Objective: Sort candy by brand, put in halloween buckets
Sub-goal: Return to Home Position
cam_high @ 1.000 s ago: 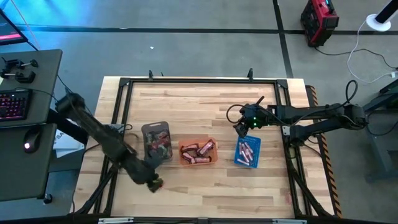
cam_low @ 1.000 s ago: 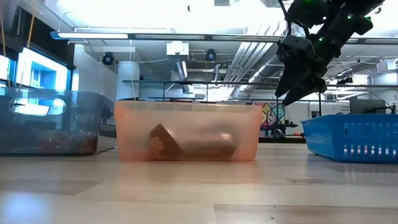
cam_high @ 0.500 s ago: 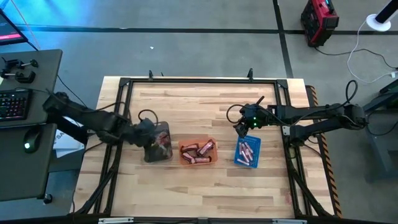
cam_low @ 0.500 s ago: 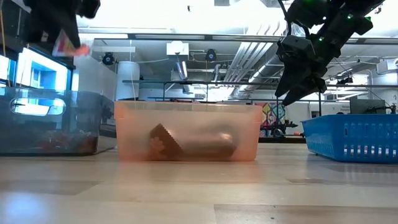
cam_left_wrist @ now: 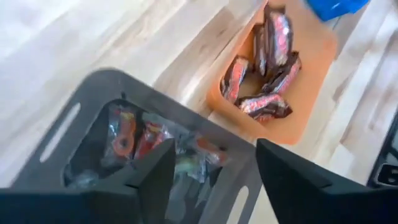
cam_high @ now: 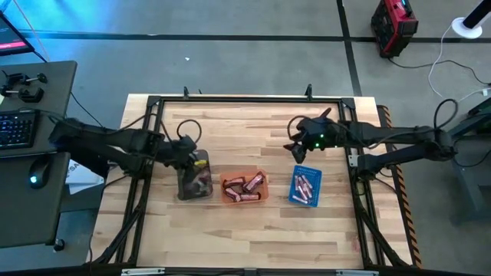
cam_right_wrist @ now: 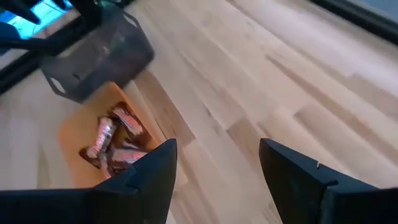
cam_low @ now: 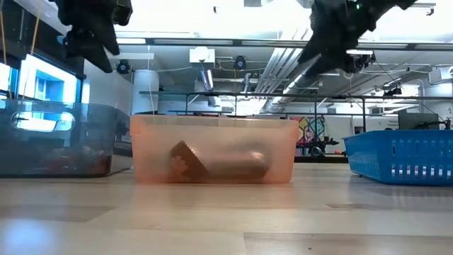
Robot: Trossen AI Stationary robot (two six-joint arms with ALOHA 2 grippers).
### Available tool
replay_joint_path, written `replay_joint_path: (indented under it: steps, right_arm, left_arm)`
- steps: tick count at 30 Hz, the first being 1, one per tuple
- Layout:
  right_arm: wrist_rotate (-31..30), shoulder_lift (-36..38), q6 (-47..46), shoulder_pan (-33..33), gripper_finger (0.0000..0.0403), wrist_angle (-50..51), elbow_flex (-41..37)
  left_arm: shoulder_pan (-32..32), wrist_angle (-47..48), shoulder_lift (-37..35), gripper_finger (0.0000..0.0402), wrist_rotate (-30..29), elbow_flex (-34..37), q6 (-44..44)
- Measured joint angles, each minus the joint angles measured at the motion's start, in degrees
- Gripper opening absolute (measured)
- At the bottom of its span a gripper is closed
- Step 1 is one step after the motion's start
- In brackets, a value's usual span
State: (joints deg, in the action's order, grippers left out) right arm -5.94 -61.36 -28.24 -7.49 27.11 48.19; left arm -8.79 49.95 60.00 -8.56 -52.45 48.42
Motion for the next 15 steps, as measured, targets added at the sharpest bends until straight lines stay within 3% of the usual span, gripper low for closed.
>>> replay_joint_path:
  steps: [3,9,12,15]
  right_arm:
    - [-0.04,-0.02,1.46,0.0,0.0222,4.41,4.1]
    - [-0.37,1.08,5.35,1.03,0.0205,10.55,11.97]
    - [-0.6,2.64,5.12,2.36,0.0158,13.22,15.19]
    - [-1.58,4.96,2.93,4.33,0.0076,13.72,16.59]
  left_arm:
    - [1.34,-0.13,-2.67,0.0231,-0.99,0.0,-2.17]
    - [0.78,-3.98,-12.46,0.0211,-14.26,0.0,-8.43]
    - [1.27,-4.63,-18.11,0.017,-20.66,0.51,-12.78]
    - [2.17,-9.43,-25.38,0.0109,-23.45,4.87,-17.3]
